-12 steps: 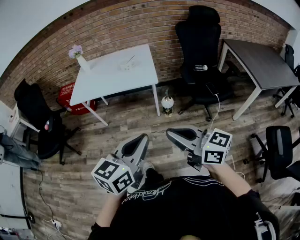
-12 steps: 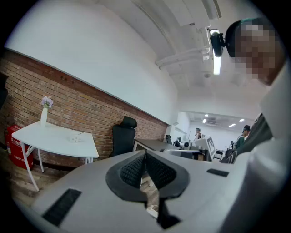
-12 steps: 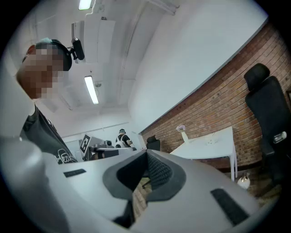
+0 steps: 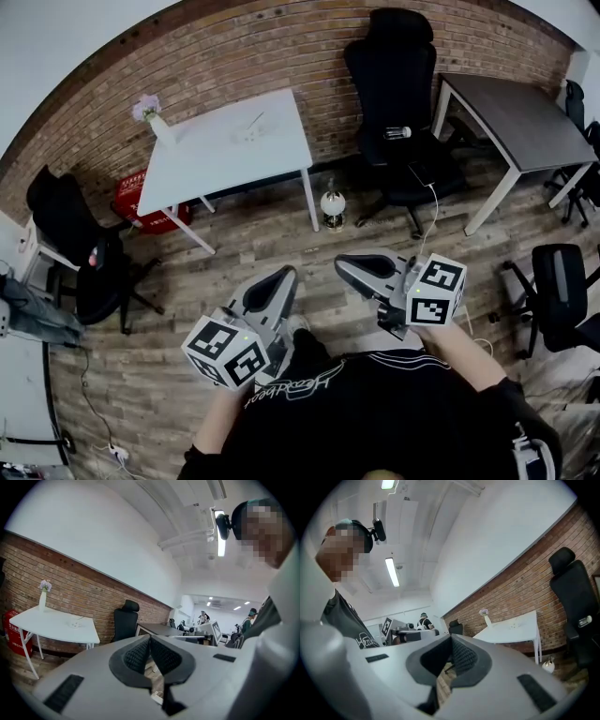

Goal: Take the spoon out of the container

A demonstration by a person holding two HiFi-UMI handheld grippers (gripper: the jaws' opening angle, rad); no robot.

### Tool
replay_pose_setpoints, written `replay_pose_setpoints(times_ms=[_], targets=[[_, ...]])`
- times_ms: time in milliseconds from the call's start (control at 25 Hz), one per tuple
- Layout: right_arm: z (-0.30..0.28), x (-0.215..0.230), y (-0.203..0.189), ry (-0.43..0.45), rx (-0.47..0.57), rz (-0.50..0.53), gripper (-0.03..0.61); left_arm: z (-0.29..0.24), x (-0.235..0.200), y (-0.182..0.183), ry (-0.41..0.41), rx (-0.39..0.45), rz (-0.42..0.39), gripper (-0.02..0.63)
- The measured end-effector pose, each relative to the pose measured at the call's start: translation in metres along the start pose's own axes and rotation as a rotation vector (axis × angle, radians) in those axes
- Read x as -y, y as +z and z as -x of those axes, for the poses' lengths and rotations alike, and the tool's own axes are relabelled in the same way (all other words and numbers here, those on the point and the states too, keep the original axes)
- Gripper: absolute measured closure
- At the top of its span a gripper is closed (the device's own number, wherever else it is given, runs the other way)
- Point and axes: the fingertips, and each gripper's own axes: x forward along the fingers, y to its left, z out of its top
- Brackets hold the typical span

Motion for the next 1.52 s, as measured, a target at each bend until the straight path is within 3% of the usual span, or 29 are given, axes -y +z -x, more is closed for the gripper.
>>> replay_pose_setpoints(times_ms=[280, 600, 1200, 1520], targets=[[-0.021, 0.026, -0.01, 0.019, 0.004, -0.043, 0.581, -0.009, -0.031, -0.013, 0.012, 0.005, 0.005, 0.606], [-0.088, 0.09, 0.002, 0.012, 0.011, -0.057, 0.581, -0.033, -0.131, 0.004, 0.036, 0.007, 0.043, 0.606], [-0.293, 0.26, 0.118, -0.025, 0.044, -0.03, 0.581, -0.12, -0.389, 0.126, 0.036, 0.016, 0.07, 0.606], [-0.323, 0.322, 0.128, -0.104, 0.058, -0.047, 0.581, -0.156, -0.453, 0.139, 0.019, 0.001, 0.082, 0.606]])
